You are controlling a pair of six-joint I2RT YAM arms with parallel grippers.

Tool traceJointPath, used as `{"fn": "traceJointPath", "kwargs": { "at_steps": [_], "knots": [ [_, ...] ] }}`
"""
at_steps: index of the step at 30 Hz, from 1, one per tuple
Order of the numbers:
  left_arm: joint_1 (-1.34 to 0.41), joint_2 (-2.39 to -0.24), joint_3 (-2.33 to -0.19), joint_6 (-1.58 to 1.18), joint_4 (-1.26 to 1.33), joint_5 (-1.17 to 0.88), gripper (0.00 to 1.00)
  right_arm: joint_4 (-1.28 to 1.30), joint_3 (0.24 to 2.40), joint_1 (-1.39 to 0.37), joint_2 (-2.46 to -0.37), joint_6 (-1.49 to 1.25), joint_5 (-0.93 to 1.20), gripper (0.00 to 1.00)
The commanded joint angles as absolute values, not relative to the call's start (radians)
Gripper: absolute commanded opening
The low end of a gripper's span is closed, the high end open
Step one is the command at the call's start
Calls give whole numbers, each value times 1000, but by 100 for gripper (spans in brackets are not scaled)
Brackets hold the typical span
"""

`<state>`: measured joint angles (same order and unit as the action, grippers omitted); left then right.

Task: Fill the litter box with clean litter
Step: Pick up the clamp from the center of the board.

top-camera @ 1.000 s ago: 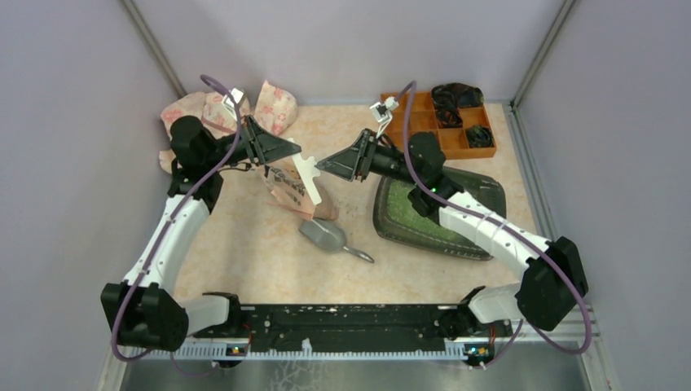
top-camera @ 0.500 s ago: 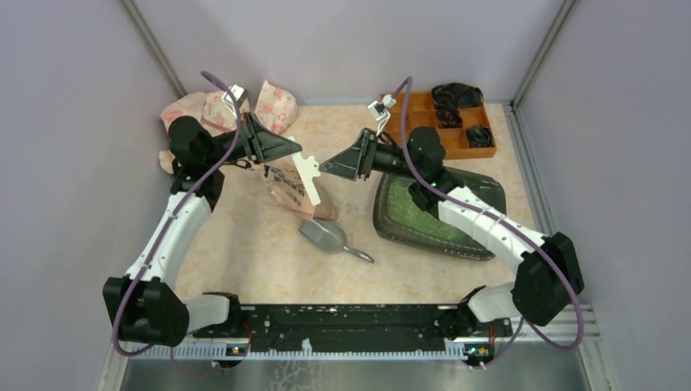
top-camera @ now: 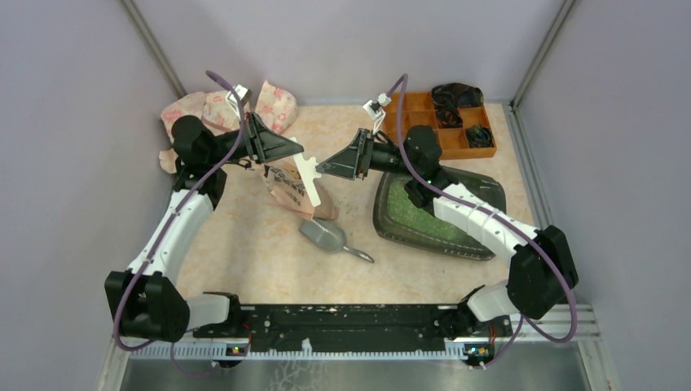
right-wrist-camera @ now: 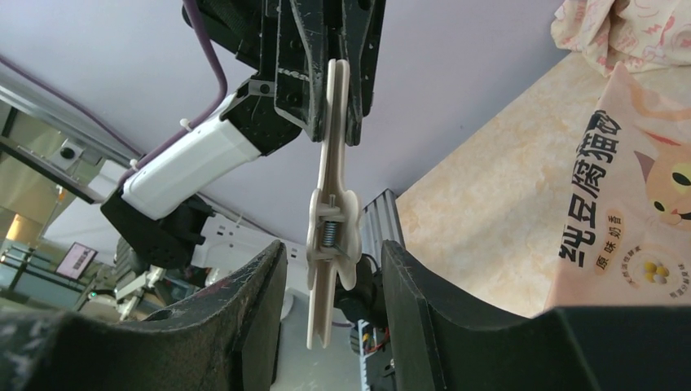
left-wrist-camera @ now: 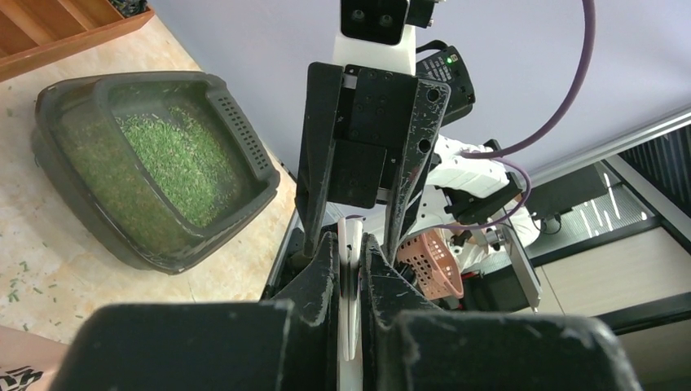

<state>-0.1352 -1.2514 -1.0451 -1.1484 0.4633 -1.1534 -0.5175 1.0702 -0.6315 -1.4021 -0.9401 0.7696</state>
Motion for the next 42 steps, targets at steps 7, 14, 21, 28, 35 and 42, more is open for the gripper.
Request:
{"fn": "traceJointPath", "kwargs": {
  "at_steps": [7,14,21,28,35,42],
  "knots": [
    [-146,-1261,-1029,-1134,505,-1167,1,-598,1131,-633,-1408,-952,800,44],
    [-149,-1264,-1026,-1128,503,-1163,0,-589,1142,-642,-1418,-947,808,41],
    [-150,-1264,-1025,-1118,494,-1161,0,-581,1143,-647,-1419,-942,813,37],
    [-150,-1265,-1026,-1114,485,-1155,0,-568,1140,-650,-1417,-936,820,20],
    [-150,-1275,-1048,-1098,460,-1154,30,-549,1146,-650,-1405,-921,820,0],
    [-148,-1298,-1131,-1012,352,-1140,55,-458,1189,-650,-1403,-865,807,0]
  ]
}}
